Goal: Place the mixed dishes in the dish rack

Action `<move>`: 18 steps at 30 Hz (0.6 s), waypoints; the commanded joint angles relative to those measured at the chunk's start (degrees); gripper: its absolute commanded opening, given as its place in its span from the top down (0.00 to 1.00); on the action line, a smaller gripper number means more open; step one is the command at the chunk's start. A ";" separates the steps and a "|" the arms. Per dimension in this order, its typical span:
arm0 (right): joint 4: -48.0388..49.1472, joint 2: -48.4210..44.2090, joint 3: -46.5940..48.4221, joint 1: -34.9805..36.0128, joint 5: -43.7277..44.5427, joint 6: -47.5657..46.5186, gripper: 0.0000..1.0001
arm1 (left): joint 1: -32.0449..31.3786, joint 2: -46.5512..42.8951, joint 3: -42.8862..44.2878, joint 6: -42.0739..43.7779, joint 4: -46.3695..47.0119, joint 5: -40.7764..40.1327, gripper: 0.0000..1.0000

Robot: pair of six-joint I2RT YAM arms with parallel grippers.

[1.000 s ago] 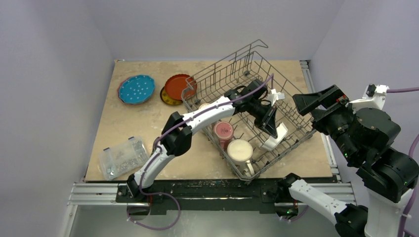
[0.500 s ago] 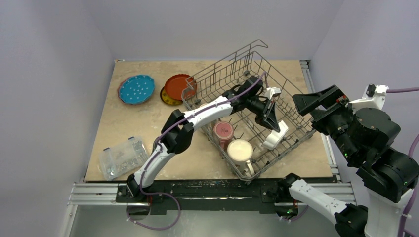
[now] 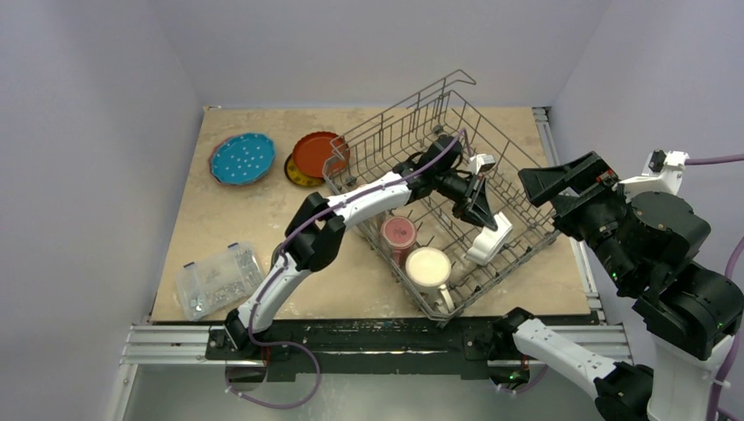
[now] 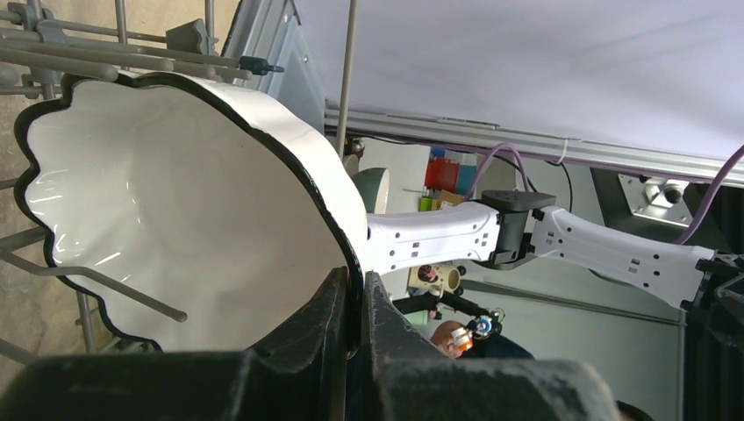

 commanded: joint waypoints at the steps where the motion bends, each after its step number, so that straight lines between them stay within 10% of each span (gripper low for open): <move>1: 0.77 0.37 1.06 0.16 -0.45 -0.36 0.02 | 0.58 -10.06 1.18 2.51 7.22 6.28 1.00; 5: 0.90 0.05 0.68 0.16 -0.33 -0.22 0.02 | 0.45 -10.65 -0.61 18.71 -5.71 1.58 1.00; 18: 0.16 0.17 0.82 0.19 0.20 0.39 0.02 | 0.24 -6.99 -1.78 28.47 -12.32 -5.98 0.83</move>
